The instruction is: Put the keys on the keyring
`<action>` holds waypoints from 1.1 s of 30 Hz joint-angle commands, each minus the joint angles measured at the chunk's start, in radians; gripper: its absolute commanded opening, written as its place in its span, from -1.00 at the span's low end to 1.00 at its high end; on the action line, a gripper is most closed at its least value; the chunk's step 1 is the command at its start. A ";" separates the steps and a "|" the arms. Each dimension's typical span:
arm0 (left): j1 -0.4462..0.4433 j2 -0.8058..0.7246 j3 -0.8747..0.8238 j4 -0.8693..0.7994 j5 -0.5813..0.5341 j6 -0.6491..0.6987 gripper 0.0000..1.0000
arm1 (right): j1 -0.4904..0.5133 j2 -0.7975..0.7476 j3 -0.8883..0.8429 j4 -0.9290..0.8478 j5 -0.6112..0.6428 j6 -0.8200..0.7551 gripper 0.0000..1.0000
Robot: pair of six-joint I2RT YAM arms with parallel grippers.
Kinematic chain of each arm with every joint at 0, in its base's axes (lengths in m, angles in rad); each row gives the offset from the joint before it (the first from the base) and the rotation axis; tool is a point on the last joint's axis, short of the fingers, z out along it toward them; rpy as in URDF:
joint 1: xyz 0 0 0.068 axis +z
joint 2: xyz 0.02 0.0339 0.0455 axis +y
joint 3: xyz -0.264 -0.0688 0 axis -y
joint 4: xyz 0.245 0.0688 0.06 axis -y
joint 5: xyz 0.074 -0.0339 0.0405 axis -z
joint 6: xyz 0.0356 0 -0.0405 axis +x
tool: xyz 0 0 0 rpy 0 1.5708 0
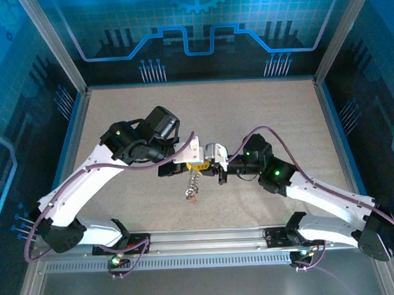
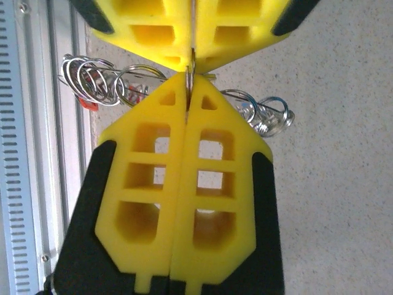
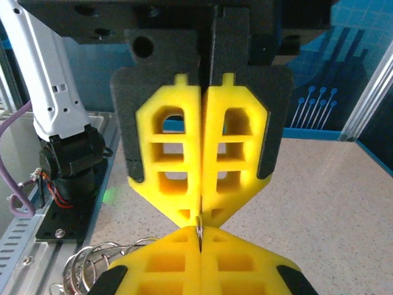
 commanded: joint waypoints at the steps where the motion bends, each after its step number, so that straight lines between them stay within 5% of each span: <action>1: -0.002 -0.113 -0.088 0.154 0.044 -0.059 -0.58 | 0.009 -0.049 -0.028 0.062 0.014 0.021 -1.00; 8: 0.008 -0.356 -0.469 0.524 0.072 -0.214 -0.04 | -0.027 -0.099 -0.044 0.117 -0.055 0.058 -1.00; 14: 0.012 -0.405 -0.620 0.707 0.080 -0.306 0.19 | -0.055 -0.122 -0.049 0.119 -0.118 0.061 -1.00; 33: 0.010 -0.450 -0.851 1.081 0.151 -0.468 0.16 | -0.068 -0.087 -0.022 0.119 -0.135 0.073 -1.00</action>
